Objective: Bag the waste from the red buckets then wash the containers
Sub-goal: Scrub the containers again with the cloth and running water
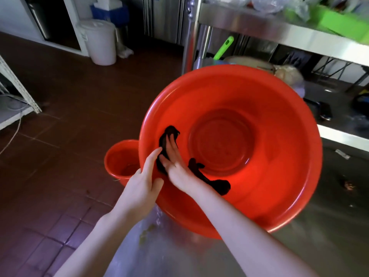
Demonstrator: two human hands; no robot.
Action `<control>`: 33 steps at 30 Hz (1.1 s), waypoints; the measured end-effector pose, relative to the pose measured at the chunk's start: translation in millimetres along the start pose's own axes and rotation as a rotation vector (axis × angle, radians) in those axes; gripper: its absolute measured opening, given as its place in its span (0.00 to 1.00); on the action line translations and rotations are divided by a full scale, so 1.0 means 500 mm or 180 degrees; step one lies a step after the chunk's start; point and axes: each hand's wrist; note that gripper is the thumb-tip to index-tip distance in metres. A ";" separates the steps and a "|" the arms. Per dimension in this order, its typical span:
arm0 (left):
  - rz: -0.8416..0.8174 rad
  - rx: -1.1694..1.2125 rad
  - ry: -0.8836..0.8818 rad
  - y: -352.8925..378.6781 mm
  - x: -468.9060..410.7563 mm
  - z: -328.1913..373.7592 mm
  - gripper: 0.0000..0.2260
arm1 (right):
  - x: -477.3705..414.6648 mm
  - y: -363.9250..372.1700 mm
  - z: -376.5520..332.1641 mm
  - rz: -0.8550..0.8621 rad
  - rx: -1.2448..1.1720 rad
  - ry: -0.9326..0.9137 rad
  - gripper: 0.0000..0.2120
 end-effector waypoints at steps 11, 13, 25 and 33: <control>0.0030 0.0078 -0.0034 -0.021 -0.024 -0.006 0.37 | 0.035 -0.037 -0.001 -0.0624 0.0691 0.0393 0.31; 0.0102 -0.0009 -0.0116 -0.023 -0.037 -0.002 0.35 | 0.055 -0.071 0.024 -0.0899 0.1284 0.0589 0.30; 0.0622 -0.1185 0.0231 -0.017 -0.149 0.111 0.34 | 0.101 -0.277 0.066 -0.0229 0.0837 0.1109 0.16; 0.0574 -0.1432 0.0342 -0.030 -0.214 0.145 0.32 | 0.062 -0.495 0.015 0.2054 -0.0406 0.0603 0.19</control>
Point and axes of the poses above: each hand's wrist, its own x-axis away from the middle knuckle, its own y-axis out of the palm, z = x × y, and after that the axes turned 15 degrees about y, right-handed
